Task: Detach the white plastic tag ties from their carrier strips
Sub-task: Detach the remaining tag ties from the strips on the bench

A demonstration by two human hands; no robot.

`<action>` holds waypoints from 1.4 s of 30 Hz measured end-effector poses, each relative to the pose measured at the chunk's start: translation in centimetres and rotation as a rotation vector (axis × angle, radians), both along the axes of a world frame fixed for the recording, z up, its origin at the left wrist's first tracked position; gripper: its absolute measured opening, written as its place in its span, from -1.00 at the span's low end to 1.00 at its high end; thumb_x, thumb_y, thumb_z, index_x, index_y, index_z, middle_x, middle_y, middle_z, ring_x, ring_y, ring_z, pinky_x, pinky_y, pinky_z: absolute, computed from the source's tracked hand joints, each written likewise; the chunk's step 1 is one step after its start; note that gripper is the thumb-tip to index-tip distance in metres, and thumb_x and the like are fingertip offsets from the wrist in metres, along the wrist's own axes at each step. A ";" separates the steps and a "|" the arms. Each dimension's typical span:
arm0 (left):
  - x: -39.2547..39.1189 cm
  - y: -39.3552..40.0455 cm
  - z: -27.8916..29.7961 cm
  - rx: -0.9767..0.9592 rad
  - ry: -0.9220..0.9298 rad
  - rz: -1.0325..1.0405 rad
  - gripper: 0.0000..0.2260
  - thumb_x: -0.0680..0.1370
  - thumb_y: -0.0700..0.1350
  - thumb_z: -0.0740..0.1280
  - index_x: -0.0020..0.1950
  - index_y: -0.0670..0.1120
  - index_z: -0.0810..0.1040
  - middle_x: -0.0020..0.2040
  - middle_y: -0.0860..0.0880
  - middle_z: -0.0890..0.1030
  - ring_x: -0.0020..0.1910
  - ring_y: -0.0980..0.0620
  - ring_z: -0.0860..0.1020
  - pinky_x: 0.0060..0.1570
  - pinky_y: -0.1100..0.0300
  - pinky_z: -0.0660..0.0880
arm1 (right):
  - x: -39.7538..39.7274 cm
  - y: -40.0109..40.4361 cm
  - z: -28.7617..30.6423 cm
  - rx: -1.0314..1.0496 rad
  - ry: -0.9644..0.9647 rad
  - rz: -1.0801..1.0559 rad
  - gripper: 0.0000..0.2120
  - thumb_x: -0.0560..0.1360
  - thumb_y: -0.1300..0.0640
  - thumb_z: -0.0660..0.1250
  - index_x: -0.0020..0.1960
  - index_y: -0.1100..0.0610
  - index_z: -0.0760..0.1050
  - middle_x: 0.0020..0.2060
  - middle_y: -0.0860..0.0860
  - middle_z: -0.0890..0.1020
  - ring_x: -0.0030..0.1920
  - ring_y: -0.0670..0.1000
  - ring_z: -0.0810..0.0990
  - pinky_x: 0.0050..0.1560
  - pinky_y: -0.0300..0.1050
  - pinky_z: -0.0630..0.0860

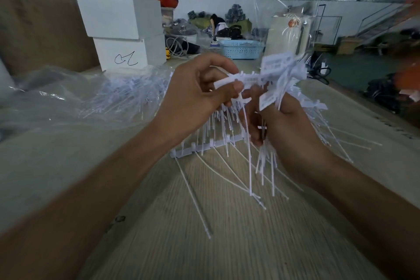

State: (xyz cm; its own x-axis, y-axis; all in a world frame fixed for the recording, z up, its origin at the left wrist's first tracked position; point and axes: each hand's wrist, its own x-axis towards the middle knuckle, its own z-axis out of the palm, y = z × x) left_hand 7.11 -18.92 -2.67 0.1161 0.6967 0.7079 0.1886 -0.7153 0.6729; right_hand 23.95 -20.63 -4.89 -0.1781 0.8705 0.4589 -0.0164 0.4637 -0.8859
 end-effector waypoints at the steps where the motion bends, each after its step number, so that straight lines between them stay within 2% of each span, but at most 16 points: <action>1: 0.2 -0.1 0.0 0.033 0.000 0.027 -0.84 0.51 -0.23 0.49 0.04 -0.20 0.60 -0.26 -0.06 0.70 -0.35 0.02 0.64 -0.33 0.20 0.54 | -0.1 0.0 0.0 0.018 -0.021 0.002 -0.70 0.69 0.01 0.17 -0.09 0.19 0.47 -0.42 0.07 0.48 -0.48 0.00 0.42 -0.47 -0.16 0.39; 5: 0.7 -0.5 0.1 0.123 0.023 0.132 -0.84 0.51 -0.17 0.50 0.03 -0.17 0.60 -0.23 0.00 0.69 -0.27 0.02 0.67 -0.26 -0.06 0.62 | 0.1 0.0 0.2 0.039 -0.077 0.023 -0.74 0.69 0.07 0.16 0.04 0.24 0.50 -0.37 0.13 0.59 -0.38 0.03 0.54 -0.39 -0.15 0.52; 9: 1.0 -0.8 0.0 0.169 0.022 0.173 -0.84 0.51 -0.15 0.50 0.03 -0.13 0.60 -0.24 0.10 0.67 -0.25 0.05 0.67 -0.27 -0.04 0.61 | 0.1 0.0 0.3 -0.053 -0.014 0.086 -0.72 0.69 0.06 0.16 0.14 0.25 0.51 -0.32 0.08 0.66 -0.32 0.03 0.64 -0.32 -0.13 0.60; 11: 1.2 -0.9 -0.1 0.203 0.035 0.225 -0.84 0.51 -0.14 0.50 0.04 -0.11 0.59 -0.24 0.14 0.67 -0.25 0.12 0.68 -0.29 0.09 0.60 | -0.1 -0.3 0.4 -0.093 0.031 0.124 -0.72 0.68 0.03 0.18 0.05 0.23 0.52 -0.33 0.09 0.64 -0.39 0.07 0.61 -0.36 -0.15 0.55; 14: 1.3 -1.1 -0.1 0.261 0.052 0.297 -0.82 0.52 -0.10 0.49 0.06 -0.11 0.60 -0.21 0.11 0.68 -0.25 0.12 0.66 -0.31 0.20 0.55 | -0.3 -0.4 0.4 -0.004 -0.048 0.084 -0.67 0.69 0.03 0.16 -0.13 0.23 0.47 -0.42 0.10 0.52 -0.46 0.09 0.46 -0.39 -0.12 0.42; 17: 1.5 -1.3 -0.1 0.326 0.132 0.338 -0.76 0.56 -0.07 0.46 0.17 -0.11 0.55 -0.12 0.09 0.67 -0.22 0.10 0.64 -0.30 0.23 0.54 | -0.3 -0.4 0.6 0.018 -0.046 0.070 -0.68 0.68 0.09 0.20 -0.23 0.15 0.38 -0.48 -0.01 0.34 -0.48 -0.04 0.28 -0.43 -0.16 0.27; 21: 2.2 -1.2 -0.8 0.123 0.068 0.214 -0.67 0.63 -0.04 0.33 0.34 -0.09 0.37 -0.15 0.07 0.62 -0.23 0.09 0.62 -0.28 0.24 0.54 | 0.6 0.0 1.3 -0.028 0.044 -0.026 -0.77 0.64 0.13 0.29 -0.19 0.13 0.45 -0.50 -0.08 0.32 -0.51 -0.11 0.24 -0.48 -0.24 0.22; 24: 2.3 -1.0 -1.9 -0.063 0.251 0.135 -0.68 0.66 0.04 0.25 0.37 -0.04 0.37 -0.13 0.10 0.60 -0.17 0.14 0.62 -0.23 0.32 0.51 | 2.1 0.6 2.4 -0.076 0.195 -0.022 -0.93 0.63 0.22 0.28 -0.04 0.17 0.50 -0.48 -0.08 0.28 -0.53 -0.11 0.18 -0.52 -0.25 0.16; 26: 2.8 -1.0 -2.9 -0.161 0.453 0.059 -0.57 0.62 0.18 0.18 0.43 0.01 0.34 0.02 0.15 0.60 -0.04 0.21 0.59 -0.10 0.30 0.53 | 3.0 0.9 2.9 -0.110 0.293 0.022 -0.88 0.66 0.19 0.22 0.05 0.18 0.52 -0.48 -0.06 0.18 -0.51 -0.08 0.09 -0.54 -0.22 0.11; 28: 3.6 -1.3 -3.9 -0.206 0.617 -0.006 -0.41 0.56 0.30 0.14 0.52 0.06 0.25 0.24 0.12 0.56 0.18 0.21 0.52 0.13 0.21 0.50 | 3.6 0.9 3.3 -0.122 0.375 0.078 -0.82 0.68 0.15 0.17 0.08 0.19 0.53 -0.45 -0.05 0.13 -0.49 -0.08 0.07 -0.54 -0.22 0.10; 31: 4.8 -1.7 -4.6 -0.234 0.604 -0.103 -0.36 0.55 0.38 0.18 0.54 0.13 0.20 0.43 0.06 0.47 0.34 0.15 0.46 0.23 0.20 0.43 | 3.3 0.7 3.3 -0.144 0.486 0.182 -0.78 0.69 0.12 0.14 0.08 0.19 0.52 -0.43 -0.05 0.16 -0.50 -0.10 0.14 -0.51 -0.26 0.22; 33: 5.4 -1.9 -4.4 -0.309 0.510 -0.171 -0.37 0.51 0.42 0.13 0.50 0.16 0.26 0.35 0.04 0.56 0.25 0.11 0.56 0.20 0.13 0.52 | 2.9 0.5 3.2 -0.158 0.510 0.234 -0.77 0.70 0.08 0.15 0.09 0.19 0.52 -0.40 -0.03 0.26 -0.47 -0.11 0.24 -0.49 -0.26 0.29; 35: 5.7 -2.1 -4.1 -0.350 0.437 -0.217 -0.46 0.55 0.36 0.14 0.40 0.08 0.39 0.16 0.07 0.66 0.10 0.14 0.63 0.18 0.03 0.55 | 2.5 0.3 3.0 -0.140 0.473 0.211 -0.75 0.69 0.05 0.16 0.11 0.20 0.52 -0.37 -0.01 0.31 -0.44 -0.09 0.29 -0.47 -0.25 0.33; 38: 6.3 -2.7 -4.0 -0.348 0.333 -0.297 -0.80 0.68 0.02 0.21 0.07 -0.09 0.51 -0.14 -0.06 0.71 -0.18 0.01 0.69 -0.01 -0.02 0.61 | 2.3 0.3 2.8 -0.047 0.349 -0.022 -0.72 0.68 0.05 0.21 0.00 0.23 0.57 -0.44 0.00 0.23 -0.46 -0.06 0.30 -0.45 -0.20 0.34; 40: 6.7 -3.1 -4.3 -0.411 0.236 -0.367 -0.80 0.71 -0.07 0.17 -0.02 -0.12 0.50 -0.17 -0.12 0.69 -0.23 -0.06 0.68 -0.09 -0.04 0.63 | 2.2 0.4 2.6 0.017 0.258 -0.151 -0.69 0.68 0.07 0.21 -0.08 0.23 0.59 -0.49 0.00 0.22 -0.47 -0.03 0.32 -0.42 -0.14 0.34; 42: 7.2 -3.4 -4.4 -0.516 0.125 -0.439 -0.77 0.71 -0.07 0.14 0.03 -0.20 0.49 -0.16 -0.12 0.66 -0.21 -0.08 0.66 -0.12 -0.06 0.61 | 2.2 0.5 2.6 0.062 0.210 -0.200 -0.66 0.69 0.07 0.20 -0.11 0.25 0.59 -0.50 0.05 0.24 -0.45 0.02 0.36 -0.37 -0.10 0.38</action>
State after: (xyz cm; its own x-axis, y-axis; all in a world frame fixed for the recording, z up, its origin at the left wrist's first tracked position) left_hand 14.29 -22.31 -7.03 0.5238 0.8108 0.2613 0.0530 -0.3372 0.9399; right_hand 26.11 -20.17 -2.31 0.0982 0.8478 0.5212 -0.0990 0.5295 -0.8425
